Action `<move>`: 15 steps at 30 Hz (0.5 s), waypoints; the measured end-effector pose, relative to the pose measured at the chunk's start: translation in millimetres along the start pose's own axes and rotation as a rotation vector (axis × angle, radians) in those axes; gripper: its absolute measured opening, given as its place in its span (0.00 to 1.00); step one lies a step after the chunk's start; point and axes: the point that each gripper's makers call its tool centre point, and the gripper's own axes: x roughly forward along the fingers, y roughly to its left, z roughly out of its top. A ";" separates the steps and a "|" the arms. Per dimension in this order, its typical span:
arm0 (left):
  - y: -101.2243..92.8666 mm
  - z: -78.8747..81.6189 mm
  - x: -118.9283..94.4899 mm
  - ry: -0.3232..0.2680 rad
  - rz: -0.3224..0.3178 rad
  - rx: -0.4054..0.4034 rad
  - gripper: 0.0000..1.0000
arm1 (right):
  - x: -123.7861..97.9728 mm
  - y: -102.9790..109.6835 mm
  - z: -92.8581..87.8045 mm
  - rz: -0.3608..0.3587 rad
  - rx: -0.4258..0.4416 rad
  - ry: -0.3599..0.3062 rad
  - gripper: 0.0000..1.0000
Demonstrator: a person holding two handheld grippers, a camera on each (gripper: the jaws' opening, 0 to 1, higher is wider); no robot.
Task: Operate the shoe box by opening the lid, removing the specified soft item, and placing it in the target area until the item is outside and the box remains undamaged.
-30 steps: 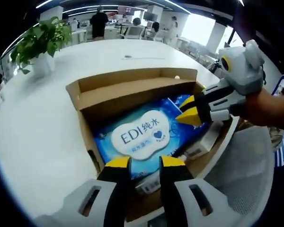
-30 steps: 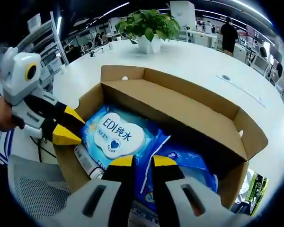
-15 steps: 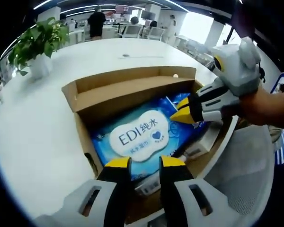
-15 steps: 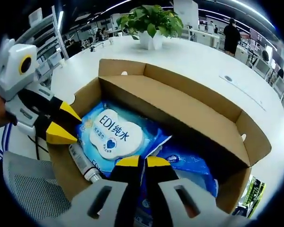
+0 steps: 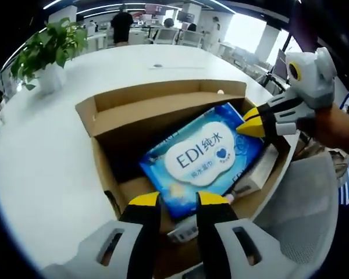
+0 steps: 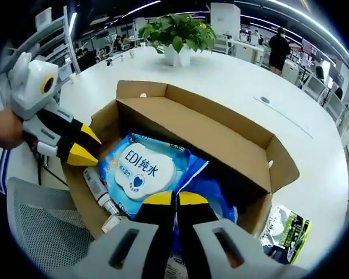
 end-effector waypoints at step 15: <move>-9.6 7.1 9.2 0.036 0.004 0.031 0.22 | -18.0 -21.8 -17.6 -0.047 0.012 0.004 0.00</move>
